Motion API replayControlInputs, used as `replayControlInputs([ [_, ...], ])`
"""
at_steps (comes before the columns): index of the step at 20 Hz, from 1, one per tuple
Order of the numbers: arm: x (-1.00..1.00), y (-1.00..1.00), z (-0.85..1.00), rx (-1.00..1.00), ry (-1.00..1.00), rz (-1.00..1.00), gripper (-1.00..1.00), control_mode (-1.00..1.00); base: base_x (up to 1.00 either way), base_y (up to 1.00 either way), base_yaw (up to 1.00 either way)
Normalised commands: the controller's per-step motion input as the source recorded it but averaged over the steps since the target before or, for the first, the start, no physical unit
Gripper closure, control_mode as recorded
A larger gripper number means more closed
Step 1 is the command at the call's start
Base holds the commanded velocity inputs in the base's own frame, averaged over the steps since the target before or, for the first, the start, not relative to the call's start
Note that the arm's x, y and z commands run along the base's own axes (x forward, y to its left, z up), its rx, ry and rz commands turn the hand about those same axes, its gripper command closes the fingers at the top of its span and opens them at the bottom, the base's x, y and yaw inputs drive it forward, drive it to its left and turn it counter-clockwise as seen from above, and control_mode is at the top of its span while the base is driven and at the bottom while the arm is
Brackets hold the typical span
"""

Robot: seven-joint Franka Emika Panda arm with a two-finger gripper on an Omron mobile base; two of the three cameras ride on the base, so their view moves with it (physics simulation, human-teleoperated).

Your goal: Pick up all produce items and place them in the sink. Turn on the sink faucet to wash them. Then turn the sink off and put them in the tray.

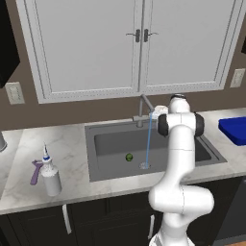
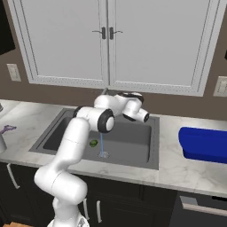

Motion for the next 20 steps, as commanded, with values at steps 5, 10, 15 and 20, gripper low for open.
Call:
replayControlInputs([
  [5, 0.00, 0.70, 0.34, -0.07, -0.06, 0.15, 1.00, -1.00, 0.00, 0.00, 0.00],
  [10, 0.00, 0.68, 0.31, -0.05, -0.04, 0.14, 1.00, -1.00, 0.00, 0.00, 0.00],
  [15, 0.02, 0.69, 0.32, -0.04, -0.05, 0.14, 1.00, -1.00, 0.00, 0.00, 0.00],
  [20, 0.01, 0.73, 0.24, -0.04, -0.03, 0.13, 1.00, -1.00, 0.00, 0.00, 0.00],
])
